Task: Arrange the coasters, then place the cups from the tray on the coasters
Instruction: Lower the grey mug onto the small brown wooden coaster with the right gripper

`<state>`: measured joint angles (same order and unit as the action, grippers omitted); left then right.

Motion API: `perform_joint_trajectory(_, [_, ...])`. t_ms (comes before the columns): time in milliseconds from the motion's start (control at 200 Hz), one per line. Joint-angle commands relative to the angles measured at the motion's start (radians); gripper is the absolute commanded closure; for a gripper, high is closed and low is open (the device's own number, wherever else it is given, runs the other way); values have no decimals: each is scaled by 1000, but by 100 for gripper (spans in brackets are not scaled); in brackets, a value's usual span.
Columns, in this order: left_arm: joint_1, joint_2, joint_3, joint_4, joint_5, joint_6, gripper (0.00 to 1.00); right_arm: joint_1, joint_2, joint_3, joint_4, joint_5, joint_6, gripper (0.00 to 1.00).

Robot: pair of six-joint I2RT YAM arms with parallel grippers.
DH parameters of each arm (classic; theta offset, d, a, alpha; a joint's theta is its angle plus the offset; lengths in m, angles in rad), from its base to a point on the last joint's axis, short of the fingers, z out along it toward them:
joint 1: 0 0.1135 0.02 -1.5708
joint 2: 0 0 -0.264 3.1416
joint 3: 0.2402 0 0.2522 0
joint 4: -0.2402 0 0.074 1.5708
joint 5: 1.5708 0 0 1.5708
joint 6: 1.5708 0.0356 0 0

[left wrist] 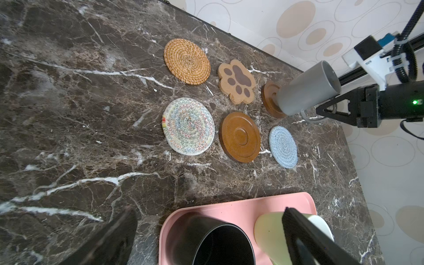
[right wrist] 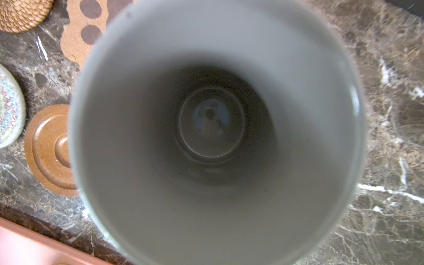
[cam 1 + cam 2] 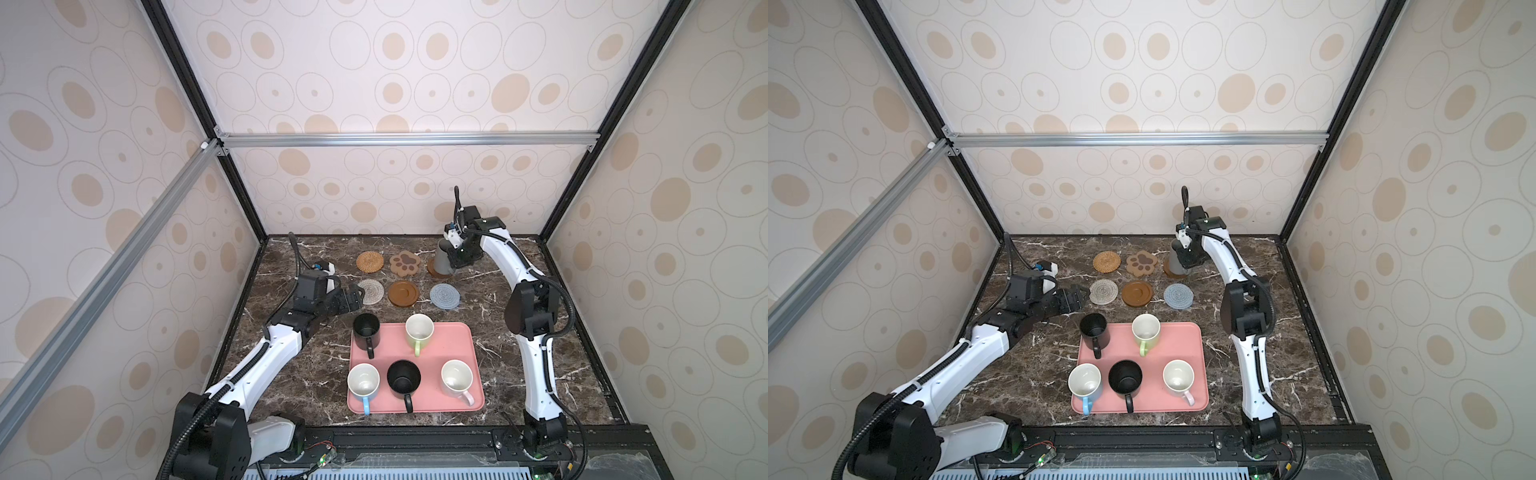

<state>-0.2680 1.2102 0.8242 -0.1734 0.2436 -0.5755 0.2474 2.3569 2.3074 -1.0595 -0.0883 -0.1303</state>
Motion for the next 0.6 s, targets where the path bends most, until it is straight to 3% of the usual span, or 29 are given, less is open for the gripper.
perform_joint_trajectory(0, [3,-32,-2,-2,0,6,0,3,23,58,54,3,-30,95])
perform_joint_trajectory(595, [3,-37,-18,0,6,2,0,4,70,57,78,44,-57,92])
